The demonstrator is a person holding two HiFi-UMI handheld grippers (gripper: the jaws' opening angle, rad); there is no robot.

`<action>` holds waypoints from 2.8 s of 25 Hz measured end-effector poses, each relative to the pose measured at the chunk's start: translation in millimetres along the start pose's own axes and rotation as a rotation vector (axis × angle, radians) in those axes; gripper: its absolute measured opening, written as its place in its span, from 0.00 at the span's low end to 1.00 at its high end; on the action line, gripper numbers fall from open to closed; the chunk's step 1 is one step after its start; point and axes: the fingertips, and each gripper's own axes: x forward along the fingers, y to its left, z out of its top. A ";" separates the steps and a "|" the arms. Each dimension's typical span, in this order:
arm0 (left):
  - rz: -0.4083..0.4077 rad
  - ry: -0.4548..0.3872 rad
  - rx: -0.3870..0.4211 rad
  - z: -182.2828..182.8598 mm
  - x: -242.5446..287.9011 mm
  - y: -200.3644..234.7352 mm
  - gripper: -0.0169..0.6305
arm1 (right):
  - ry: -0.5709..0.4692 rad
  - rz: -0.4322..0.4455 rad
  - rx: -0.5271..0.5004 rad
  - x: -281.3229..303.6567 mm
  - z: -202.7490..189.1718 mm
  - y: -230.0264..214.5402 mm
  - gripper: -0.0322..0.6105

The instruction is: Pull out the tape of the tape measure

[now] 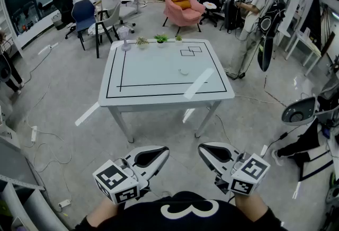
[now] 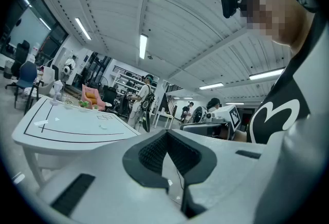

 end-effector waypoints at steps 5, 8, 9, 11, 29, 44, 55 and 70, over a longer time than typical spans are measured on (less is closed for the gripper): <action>0.028 -0.009 0.001 0.1 -6.3 11.4 0.04 | 0.005 -0.010 -0.020 8.0 -0.3 -3.0 0.05; 0.041 -0.013 0.013 2.7 -10.2 12.8 0.04 | -0.006 -0.003 -0.024 8.7 3.8 0.3 0.05; 0.050 -0.011 0.020 3.4 -11.5 14.0 0.04 | -0.013 0.005 -0.026 8.7 6.1 2.3 0.05; 0.071 -0.012 0.032 4.9 -15.2 15.5 0.04 | -0.032 0.028 -0.031 7.8 11.4 8.2 0.05; 0.108 -0.062 0.023 26.7 -26.3 22.0 0.29 | -0.011 -0.096 -0.064 1.8 16.4 -33.5 0.41; 0.182 0.003 0.021 46.4 67.7 143.0 0.41 | -0.033 -0.152 -0.046 58.2 34.6 -171.0 0.48; 0.197 0.052 0.005 81.9 184.7 274.4 0.41 | 0.023 -0.143 -0.028 134.9 56.8 -321.4 0.51; 0.242 0.047 0.030 98.9 231.9 339.8 0.41 | 0.127 -0.077 -0.107 198.5 55.0 -389.5 0.51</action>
